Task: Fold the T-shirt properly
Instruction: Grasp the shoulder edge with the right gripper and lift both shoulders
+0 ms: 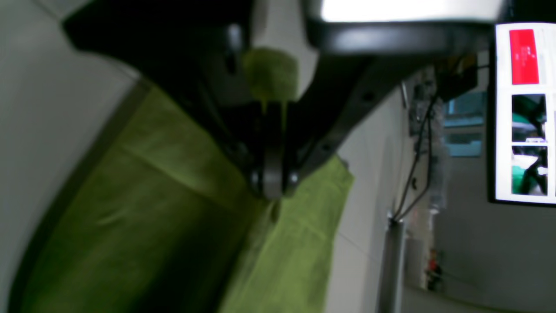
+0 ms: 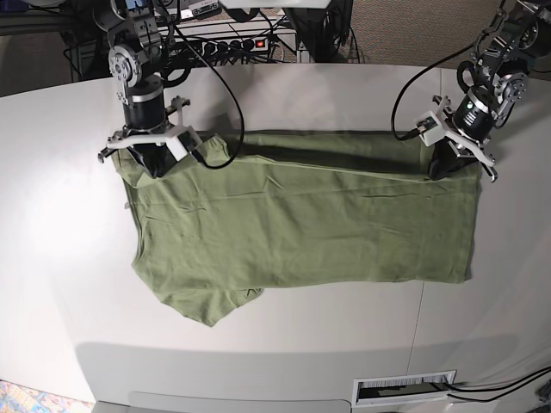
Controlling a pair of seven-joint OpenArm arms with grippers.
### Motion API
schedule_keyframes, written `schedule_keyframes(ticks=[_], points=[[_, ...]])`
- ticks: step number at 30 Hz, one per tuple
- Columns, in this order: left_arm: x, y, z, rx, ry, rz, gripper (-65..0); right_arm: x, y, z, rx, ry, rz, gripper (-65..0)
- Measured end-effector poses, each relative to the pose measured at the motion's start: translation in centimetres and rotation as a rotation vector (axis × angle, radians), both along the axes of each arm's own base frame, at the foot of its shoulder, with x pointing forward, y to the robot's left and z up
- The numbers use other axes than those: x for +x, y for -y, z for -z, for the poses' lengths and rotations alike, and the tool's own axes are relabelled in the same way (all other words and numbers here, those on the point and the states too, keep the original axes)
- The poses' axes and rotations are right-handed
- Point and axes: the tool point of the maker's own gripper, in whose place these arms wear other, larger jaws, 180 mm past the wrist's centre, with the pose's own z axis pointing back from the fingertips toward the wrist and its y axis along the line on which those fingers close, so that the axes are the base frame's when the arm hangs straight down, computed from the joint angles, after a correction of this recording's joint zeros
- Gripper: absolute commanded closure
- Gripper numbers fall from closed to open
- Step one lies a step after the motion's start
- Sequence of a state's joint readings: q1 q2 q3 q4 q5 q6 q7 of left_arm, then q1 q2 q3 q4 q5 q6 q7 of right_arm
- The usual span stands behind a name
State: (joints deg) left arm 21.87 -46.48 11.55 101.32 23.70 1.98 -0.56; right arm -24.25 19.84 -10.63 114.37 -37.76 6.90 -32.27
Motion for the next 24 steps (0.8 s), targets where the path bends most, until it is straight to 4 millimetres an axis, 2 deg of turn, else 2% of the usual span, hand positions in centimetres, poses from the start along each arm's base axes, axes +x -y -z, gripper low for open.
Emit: schedule_keyframes(ticks=[10,17,24], points=[[1.4,-0.9,2.0,-0.043,-0.014,-0.073,0.0,2.9,0.4,-0.4,0.024,0.039,0.026,0.0],[1.7,-1.0,1.9,-0.045,-0.01,-0.078,0.0,4.5,1.6,0.8,0.005,0.023,0.054,0.0],[1.5,-1.3,2.4,-0.041,-0.02,-0.08,0.0,5.5,1.9,0.1,0.004,0.052,0.065,0.0]])
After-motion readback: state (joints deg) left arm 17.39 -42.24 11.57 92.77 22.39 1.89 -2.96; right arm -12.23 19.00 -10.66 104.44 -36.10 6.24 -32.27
